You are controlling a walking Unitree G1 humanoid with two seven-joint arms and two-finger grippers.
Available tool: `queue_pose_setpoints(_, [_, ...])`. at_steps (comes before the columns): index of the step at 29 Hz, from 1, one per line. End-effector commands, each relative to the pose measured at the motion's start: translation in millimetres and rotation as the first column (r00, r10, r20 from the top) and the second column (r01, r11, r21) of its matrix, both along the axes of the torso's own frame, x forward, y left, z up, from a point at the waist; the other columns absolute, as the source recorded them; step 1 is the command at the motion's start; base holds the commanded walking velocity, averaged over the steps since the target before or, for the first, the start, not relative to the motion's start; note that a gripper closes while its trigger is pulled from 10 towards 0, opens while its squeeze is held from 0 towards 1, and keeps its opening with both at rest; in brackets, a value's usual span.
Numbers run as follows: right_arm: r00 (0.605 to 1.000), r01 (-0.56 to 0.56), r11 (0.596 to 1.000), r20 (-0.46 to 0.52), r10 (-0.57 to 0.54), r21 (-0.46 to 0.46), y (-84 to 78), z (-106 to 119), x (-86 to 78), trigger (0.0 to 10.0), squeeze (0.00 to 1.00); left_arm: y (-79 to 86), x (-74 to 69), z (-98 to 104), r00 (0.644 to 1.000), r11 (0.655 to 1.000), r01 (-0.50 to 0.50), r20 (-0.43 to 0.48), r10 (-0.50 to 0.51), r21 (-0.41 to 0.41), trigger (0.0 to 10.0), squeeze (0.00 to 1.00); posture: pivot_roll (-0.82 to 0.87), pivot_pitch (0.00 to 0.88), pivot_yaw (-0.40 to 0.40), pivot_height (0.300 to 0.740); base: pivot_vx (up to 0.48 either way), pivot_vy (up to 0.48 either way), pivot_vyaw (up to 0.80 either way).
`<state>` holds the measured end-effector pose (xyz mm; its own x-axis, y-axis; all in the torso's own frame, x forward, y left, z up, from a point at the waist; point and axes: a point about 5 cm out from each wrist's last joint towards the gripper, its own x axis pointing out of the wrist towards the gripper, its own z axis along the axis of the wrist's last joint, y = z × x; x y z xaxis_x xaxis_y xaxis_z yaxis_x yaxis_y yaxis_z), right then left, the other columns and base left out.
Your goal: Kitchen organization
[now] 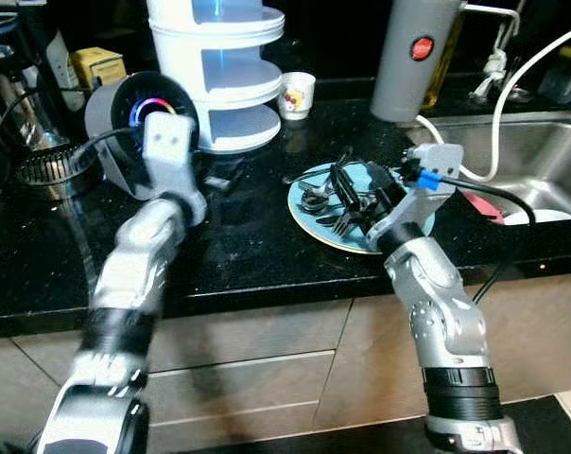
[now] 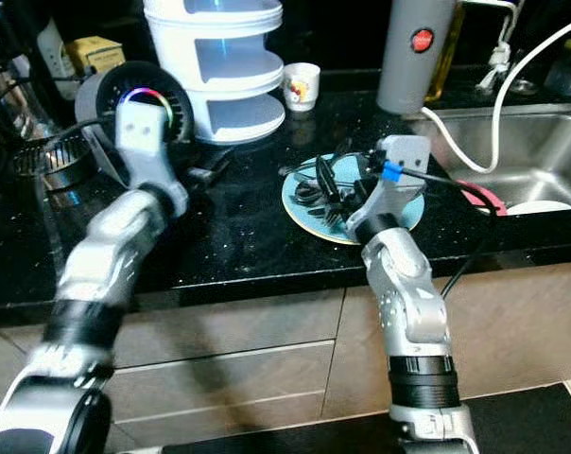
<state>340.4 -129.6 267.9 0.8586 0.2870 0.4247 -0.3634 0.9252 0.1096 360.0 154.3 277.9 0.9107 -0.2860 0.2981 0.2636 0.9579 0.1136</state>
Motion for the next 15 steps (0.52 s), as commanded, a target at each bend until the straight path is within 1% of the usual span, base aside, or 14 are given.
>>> queue_pose_setpoints(1, [1.000,-0.011,1.000,0.017,0.011,0.004,3.2,2.8,-1.0,10.0,0.00,0.0,-5.3,0.9,1.000,1.000,-0.002,0.001,0.002,0.021,10.0,0.00,-0.01,0.071,0.020,0.740,0.000,0.000,0.00])
queue_pose_setpoints(3, [0.999,-0.008,1.000,0.035,0.008,0.001,3.1,5.8,-1.1,10.0,0.00,4.8,-16.5,-2.8,1.000,1.000,-0.026,0.002,0.026,-0.002,10.0,0.00,0.00,0.062,0.008,0.740,0.000,0.000,0.00])
queue_pose_setpoints(5, [0.998,-0.004,1.000,0.055,0.004,-0.005,3.1,9.0,-1.0,10.0,0.00,6.7,-26.7,-4.7,0.999,0.999,-0.042,0.008,0.042,0.005,10.0,0.00,0.00,0.055,0.000,0.740,0.000,0.000,0.00])
queue_pose_setpoints(6, [0.998,-0.004,1.000,0.055,0.004,-0.005,3.1,9.0,-1.0,10.0,0.00,6.7,-26.7,-4.7,0.999,0.999,-0.042,0.008,0.042,0.005,10.0,0.00,0.00,0.055,0.000,0.740,0.000,0.000,0.00])
queue_pose_setpoints(7, [0.998,-0.004,1.000,0.068,0.004,-0.005,3.5,11.8,-0.8,10.0,0.00,5.9,-35.3,-5.5,0.998,0.998,-0.055,0.012,0.055,0.016,10.0,0.00,0.00,0.051,-0.008,0.740,0.000,0.000,0.00])
queue_pose_setpoints(8, [0.998,-0.004,1.000,0.068,0.004,-0.005,3.5,11.8,-0.8,10.0,0.00,5.9,-35.3,-5.5,0.998,0.998,-0.055,0.012,0.055,0.016,10.0,0.00,0.00,0.051,-0.008,0.740,0.000,0.000,0.00])
queue_pose_setpoints(10, [0.997,-0.005,1.000,0.073,0.005,-0.004,3.9,12.8,-0.1,10.0,0.00,5.2,-41.3,-6.9,0.997,0.997,-0.075,0.000,0.075,0.013,10.0,0.00,0.01,0.045,-0.011,0.740,0.000,0.000,0.00])
queue_pose_setpoints(12, [0.997,-0.006,1.000,0.073,0.006,-0.003,4.5,13.0,0.4,10.0,0.00,4.9,-43.8,-7.7,0.996,0.996,-0.089,-0.007,0.089,0.012,10.0,0.00,0.01,0.045,-0.011,0.740,0.000,0.000,0.00])
queue_pose_setpoints(14, [0.997,-0.010,1.000,0.074,0.010,-0.004,6.2,13.2,0.7,10.0,0.00,6.3,-44.5,-9.5,0.993,0.993,-0.117,-0.033,0.116,-0.023,10.0,0.00,0.01,0.045,-0.011,0.740,0.000,-0.240,0.00])
queue_pose_setpoints(15, [0.997,-0.010,1.000,0.074,0.010,-0.004,6.2,13.2,0.7,10.0,0.00,6.3,-44.5,-9.5,0.993,0.993,-0.117,-0.033,0.116,-0.023,10.0,0.00,0.01,0.045,-0.011,0.740,0.000,-0.240,0.00])
